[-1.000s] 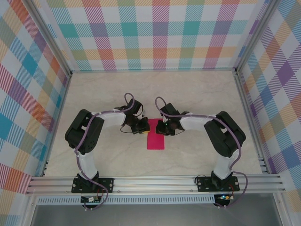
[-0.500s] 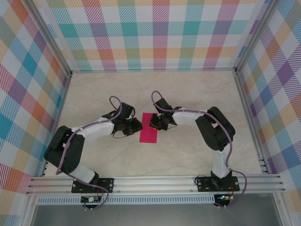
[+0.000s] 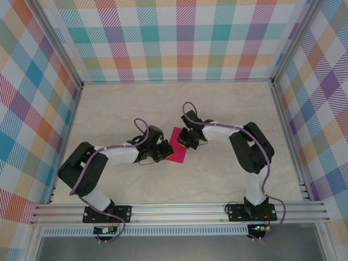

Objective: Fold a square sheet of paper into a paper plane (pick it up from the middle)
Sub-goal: Move the square sheet of paper to the center of the table, then first fold in half a square sheet of paper at the center of the table.

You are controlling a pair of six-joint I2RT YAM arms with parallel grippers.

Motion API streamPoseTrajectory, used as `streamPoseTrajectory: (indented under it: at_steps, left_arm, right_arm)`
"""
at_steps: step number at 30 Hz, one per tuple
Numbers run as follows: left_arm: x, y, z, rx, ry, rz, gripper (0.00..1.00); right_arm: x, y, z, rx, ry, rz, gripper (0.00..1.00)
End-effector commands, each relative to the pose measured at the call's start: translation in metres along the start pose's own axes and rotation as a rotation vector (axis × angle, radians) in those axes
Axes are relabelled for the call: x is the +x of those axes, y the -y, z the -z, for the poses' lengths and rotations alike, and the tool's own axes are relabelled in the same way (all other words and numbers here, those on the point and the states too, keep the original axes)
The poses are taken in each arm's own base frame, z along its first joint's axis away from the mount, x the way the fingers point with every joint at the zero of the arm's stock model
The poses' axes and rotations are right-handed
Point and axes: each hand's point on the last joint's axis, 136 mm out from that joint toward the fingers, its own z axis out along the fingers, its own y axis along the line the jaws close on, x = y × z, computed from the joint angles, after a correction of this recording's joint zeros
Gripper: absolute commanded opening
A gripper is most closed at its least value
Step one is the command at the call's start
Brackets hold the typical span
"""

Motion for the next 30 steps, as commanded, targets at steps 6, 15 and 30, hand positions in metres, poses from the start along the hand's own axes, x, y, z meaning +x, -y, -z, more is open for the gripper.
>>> streamPoseTrajectory:
  at_steps: [6,15,30]
  left_arm:
    - [0.016,0.039,-0.019,0.084,-0.057,-0.045,0.06]
    - [0.021,0.052,-0.035,0.065,-0.084,-0.091,0.05]
    - [0.018,0.027,-0.055,-0.09,-0.081,-0.13,0.0]
  right_arm:
    - [-0.001,-0.015,0.041,-0.2,-0.032,0.031,0.11]
    - [-0.001,0.005,0.063,-0.31,-0.025,0.27,0.12]
    - [0.001,0.01,0.039,-0.359,-0.112,0.319,0.05]
